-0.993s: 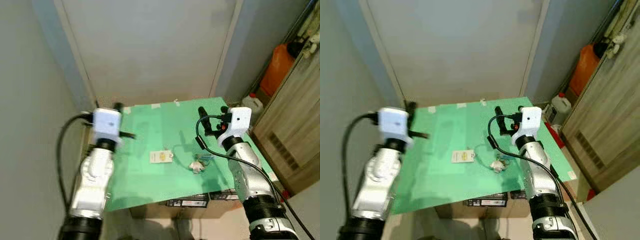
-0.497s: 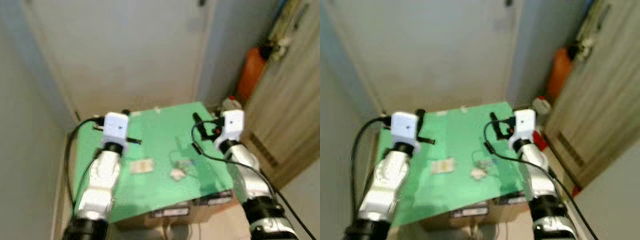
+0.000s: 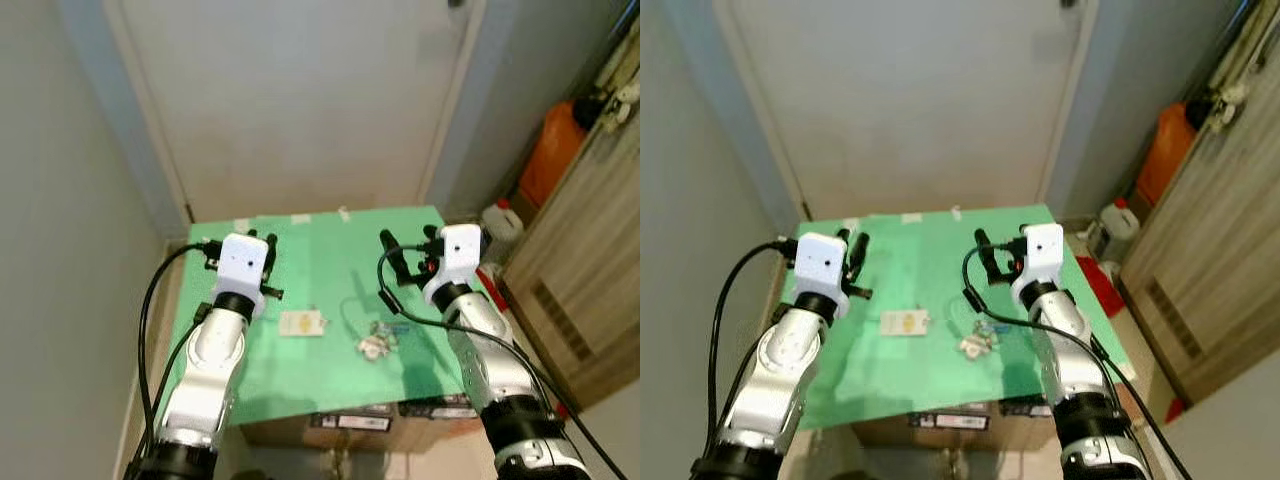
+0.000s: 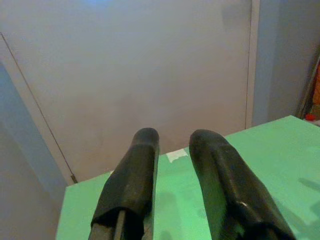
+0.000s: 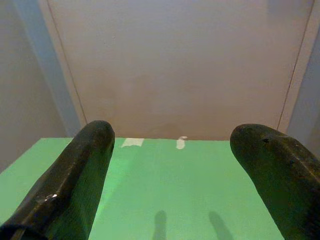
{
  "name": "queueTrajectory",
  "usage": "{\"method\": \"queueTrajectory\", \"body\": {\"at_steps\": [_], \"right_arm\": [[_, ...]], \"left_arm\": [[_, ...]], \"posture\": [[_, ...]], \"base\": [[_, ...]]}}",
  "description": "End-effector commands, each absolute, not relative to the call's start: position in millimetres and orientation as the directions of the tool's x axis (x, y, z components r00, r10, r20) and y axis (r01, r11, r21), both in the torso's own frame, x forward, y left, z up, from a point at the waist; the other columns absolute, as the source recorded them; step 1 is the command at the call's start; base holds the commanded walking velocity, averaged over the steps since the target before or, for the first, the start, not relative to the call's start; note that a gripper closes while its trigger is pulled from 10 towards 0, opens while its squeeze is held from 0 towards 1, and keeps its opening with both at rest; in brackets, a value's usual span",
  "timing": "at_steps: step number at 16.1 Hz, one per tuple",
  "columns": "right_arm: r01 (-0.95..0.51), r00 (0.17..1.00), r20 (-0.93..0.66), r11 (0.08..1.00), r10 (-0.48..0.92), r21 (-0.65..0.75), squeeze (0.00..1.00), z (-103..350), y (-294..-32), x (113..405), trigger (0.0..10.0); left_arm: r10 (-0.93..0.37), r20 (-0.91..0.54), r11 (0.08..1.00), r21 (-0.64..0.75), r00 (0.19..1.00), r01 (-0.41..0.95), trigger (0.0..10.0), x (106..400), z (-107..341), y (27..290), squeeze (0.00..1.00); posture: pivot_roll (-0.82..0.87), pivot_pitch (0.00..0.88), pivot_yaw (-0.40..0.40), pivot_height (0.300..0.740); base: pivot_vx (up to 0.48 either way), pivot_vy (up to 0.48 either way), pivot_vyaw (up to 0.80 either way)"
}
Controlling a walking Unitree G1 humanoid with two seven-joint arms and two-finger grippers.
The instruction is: Hang keys on a hook
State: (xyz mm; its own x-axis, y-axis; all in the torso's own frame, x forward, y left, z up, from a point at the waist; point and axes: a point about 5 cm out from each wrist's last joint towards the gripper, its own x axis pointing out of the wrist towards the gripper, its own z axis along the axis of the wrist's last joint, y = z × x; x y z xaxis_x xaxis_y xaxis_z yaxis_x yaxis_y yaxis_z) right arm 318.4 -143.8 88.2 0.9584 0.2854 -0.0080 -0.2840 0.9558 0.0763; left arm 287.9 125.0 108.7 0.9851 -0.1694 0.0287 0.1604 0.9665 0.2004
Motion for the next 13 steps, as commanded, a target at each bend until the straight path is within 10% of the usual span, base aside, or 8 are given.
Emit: {"method": "queueTrajectory", "body": {"at_steps": [1,13], "right_arm": [[-0.291,0.956,-0.014,0.954,0.293,0.075,0.00,89.0,-143.4,317.1,10.0],[-0.294,0.954,-0.025,0.952,0.297,0.081,0.00,89.8,-143.0,308.9,10.0]], "left_arm": [[-0.177,0.009,0.963,0.206,0.984,0.171,10.0,291.0,106.0,124.8,1.00],[-0.138,0.004,0.976,0.169,0.990,0.135,10.0,300.3,99.9,128.7,1.00]], "posture": [[0.04,0.000,0.003,0.740],[0.02,0.000,0.000,0.740]], "base": [[0.000,0.000,0.00],[0.000,-0.040,0.00]]}}
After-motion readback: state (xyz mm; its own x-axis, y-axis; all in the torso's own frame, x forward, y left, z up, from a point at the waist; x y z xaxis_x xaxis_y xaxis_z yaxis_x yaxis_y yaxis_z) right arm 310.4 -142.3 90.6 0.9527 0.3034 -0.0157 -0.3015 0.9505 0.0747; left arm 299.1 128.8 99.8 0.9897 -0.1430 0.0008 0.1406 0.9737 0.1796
